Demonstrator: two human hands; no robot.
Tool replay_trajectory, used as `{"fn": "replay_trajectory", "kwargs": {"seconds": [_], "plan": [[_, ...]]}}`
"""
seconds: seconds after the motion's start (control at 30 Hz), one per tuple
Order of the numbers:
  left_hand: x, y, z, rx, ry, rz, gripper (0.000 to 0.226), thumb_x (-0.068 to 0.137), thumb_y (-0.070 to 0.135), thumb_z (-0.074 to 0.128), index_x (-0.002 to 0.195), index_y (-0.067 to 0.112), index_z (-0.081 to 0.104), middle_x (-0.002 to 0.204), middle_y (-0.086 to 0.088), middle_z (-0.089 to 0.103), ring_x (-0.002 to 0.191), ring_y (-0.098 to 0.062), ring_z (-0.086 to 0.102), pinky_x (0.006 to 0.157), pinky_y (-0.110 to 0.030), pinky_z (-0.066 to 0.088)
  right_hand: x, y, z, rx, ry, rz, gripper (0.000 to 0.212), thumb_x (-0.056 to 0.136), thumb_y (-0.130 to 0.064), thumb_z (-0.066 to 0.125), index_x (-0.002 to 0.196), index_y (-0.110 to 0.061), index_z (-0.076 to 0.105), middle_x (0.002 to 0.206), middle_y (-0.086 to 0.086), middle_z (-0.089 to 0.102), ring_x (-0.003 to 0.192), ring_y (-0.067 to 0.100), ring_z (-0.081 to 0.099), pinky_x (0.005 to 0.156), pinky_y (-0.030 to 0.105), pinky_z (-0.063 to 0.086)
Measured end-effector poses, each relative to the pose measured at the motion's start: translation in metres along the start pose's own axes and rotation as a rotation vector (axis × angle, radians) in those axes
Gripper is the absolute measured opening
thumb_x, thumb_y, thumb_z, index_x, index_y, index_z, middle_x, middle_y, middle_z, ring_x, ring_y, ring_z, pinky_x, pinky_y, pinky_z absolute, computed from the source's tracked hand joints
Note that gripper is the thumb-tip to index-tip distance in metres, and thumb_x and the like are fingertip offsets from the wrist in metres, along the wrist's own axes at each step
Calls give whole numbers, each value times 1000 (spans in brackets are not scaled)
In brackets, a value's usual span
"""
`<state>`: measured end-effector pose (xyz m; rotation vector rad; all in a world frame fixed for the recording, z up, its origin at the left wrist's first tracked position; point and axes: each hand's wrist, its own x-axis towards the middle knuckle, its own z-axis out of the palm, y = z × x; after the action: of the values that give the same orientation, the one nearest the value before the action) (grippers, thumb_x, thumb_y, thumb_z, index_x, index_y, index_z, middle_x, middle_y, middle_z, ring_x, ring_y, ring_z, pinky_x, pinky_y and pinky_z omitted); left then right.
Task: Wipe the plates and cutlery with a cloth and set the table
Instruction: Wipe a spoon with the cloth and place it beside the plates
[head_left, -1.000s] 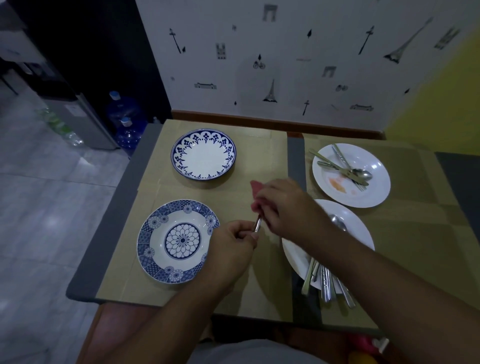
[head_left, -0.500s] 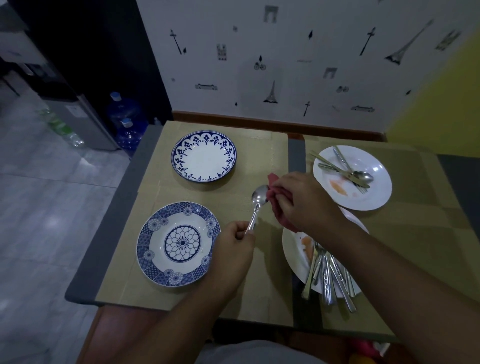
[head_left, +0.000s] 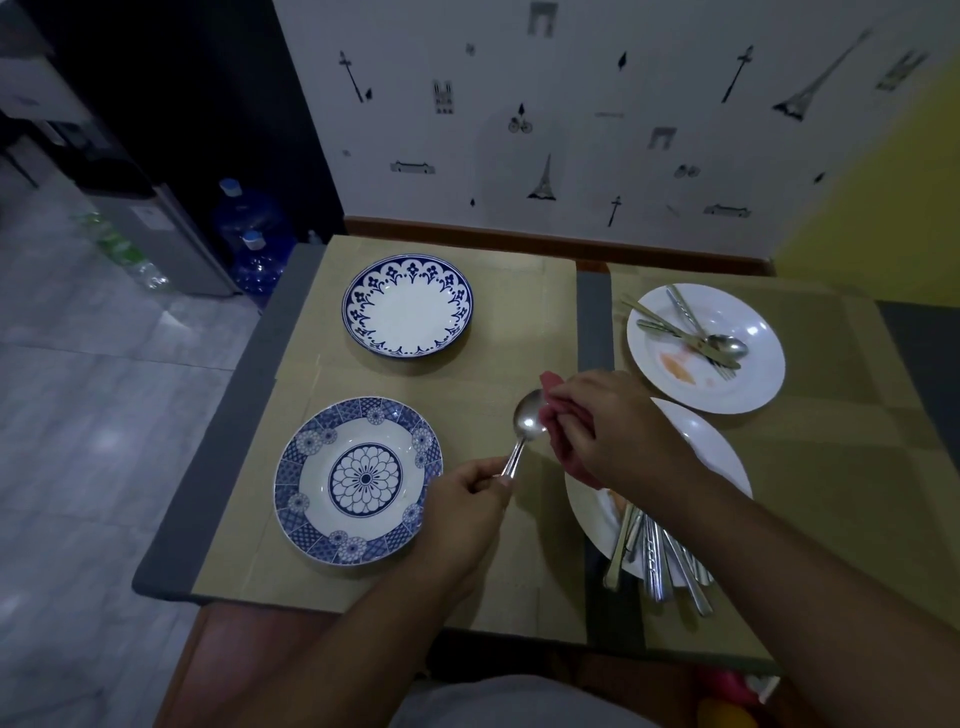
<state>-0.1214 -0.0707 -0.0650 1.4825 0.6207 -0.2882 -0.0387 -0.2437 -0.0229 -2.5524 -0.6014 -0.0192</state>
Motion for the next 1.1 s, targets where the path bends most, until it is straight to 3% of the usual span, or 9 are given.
{"fn": "replay_trajectory", "kwargs": {"seconds": [0.13, 0.23, 0.33, 0.47, 0.6, 0.77, 0.87, 1.1], "plan": [[4, -13, 3, -24, 6, -153, 12, 88, 5, 70, 95, 11, 76, 68, 0, 72, 56, -8, 62, 50, -20, 47, -17, 5, 3, 21, -40, 38, 23, 92, -24, 56, 107, -13, 70, 99, 1, 66, 89, 19, 54, 78, 36, 48], [9, -28, 10, -17, 25, -246, 13, 84, 2, 69, 94, 8, 75, 86, -18, 75, 68, -21, 66, 61, -32, 54, -29, 6, 5, 42, -52, 71, 29, 90, -27, 53, 106, -12, 71, 98, 2, 67, 89, 19, 56, 80, 36, 49], [15, -43, 18, -2, 43, -289, 12, 84, 2, 69, 93, 7, 74, 90, -20, 75, 64, -23, 68, 50, -27, 53, -40, 11, 6, 55, -72, 113, 34, 89, -30, 51, 109, -12, 73, 101, 2, 70, 92, 18, 58, 85, 33, 48], [21, -53, 27, -21, 5, -341, 8, 88, 0, 67, 96, 0, 70, 94, -25, 73, 69, -29, 71, 54, -31, 57, -53, 24, 9, 58, -64, 126, 24, 92, -19, 62, 112, -13, 72, 104, 2, 71, 95, 17, 59, 88, 36, 49], [21, -57, 26, 171, 45, -263, 6, 89, 7, 70, 93, 7, 74, 87, -12, 75, 66, -16, 69, 48, -20, 51, -61, 32, 11, 69, -61, 128, 23, 91, -15, 64, 113, -14, 72, 106, 1, 71, 97, 17, 59, 91, 37, 50], [23, -57, 28, 352, 64, -148, 7, 84, 17, 76, 78, 20, 76, 78, -2, 76, 73, -18, 72, 73, -39, 63, -65, 35, 10, 75, -64, 135, 25, 92, -18, 63, 116, -15, 71, 110, 1, 71, 100, 17, 60, 93, 38, 50], [24, -57, 30, 405, 72, -100, 8, 81, 19, 79, 74, 22, 77, 72, 0, 75, 71, -19, 73, 74, -44, 63, -67, 34, 10, 88, -62, 130, 25, 93, -18, 63, 117, -16, 71, 111, 1, 70, 100, 17, 60, 94, 38, 50], [23, -55, 27, 529, 49, -21, 4, 82, 21, 79, 86, 20, 80, 76, 6, 76, 72, -12, 72, 77, -40, 62, -68, 31, 12, 95, -61, 148, 27, 93, -19, 63, 119, -17, 70, 113, 0, 69, 102, 16, 58, 93, 38, 50]]}}
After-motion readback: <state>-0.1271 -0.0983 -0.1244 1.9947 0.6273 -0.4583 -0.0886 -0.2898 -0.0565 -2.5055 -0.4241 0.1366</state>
